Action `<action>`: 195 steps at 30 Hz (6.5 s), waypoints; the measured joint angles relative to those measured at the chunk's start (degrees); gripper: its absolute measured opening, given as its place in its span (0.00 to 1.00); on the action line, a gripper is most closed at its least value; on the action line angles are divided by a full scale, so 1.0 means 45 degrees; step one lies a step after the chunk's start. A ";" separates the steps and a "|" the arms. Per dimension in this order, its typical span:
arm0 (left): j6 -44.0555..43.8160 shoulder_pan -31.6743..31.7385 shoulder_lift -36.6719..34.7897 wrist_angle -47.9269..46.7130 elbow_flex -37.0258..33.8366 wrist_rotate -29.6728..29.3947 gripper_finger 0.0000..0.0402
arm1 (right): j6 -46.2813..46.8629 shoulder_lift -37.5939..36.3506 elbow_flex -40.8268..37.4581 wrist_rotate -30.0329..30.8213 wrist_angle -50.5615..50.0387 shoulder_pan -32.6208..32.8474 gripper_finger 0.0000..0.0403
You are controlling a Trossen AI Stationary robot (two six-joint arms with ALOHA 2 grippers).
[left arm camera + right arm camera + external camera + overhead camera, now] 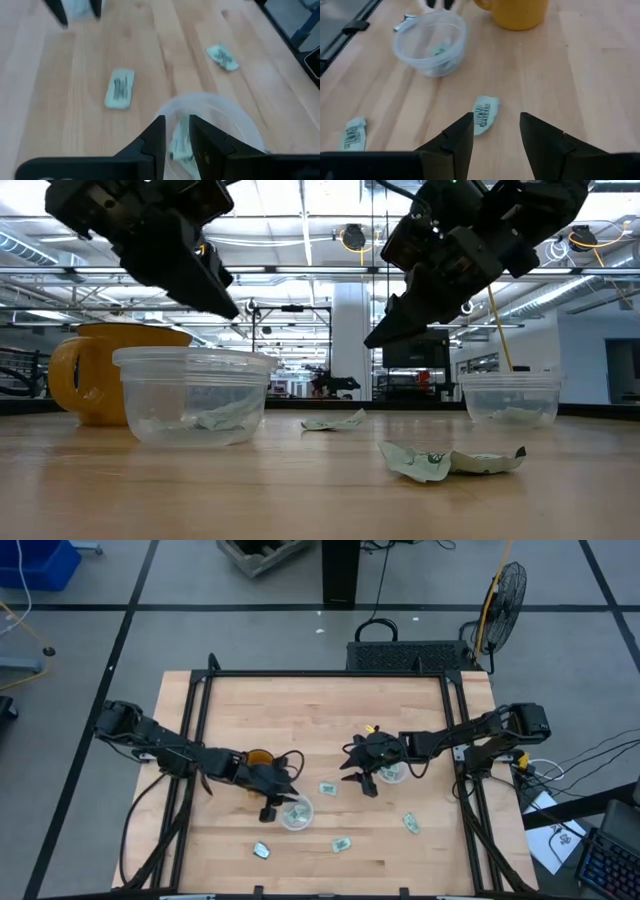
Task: Pick and place Stevia / Truvia into bins
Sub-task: Put the white stevia packet into the right transparent container, then put the green truvia packet into the left transparent container
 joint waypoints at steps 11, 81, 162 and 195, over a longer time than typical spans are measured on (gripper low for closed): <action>0.0637 0.0604 -0.0126 0.0720 0.0000 -0.0024 0.22 | -0.0114 0.2527 0.1568 -0.0761 -0.0265 0.0240 0.39; 0.0671 0.0727 -0.0126 0.0571 0.0005 -0.0017 0.22 | 0.3796 0.3420 0.2885 0.0861 -0.2229 0.0330 0.01; -1.1884 -0.4368 -0.0315 -0.6969 0.1658 0.2143 0.22 | -0.0178 -0.4451 0.0578 0.4508 -0.3652 0.2239 0.16; -1.3635 -0.4810 0.2880 -0.4320 0.1215 0.1663 0.35 | -0.3194 -0.4461 0.0573 0.4512 -0.2041 0.2215 0.16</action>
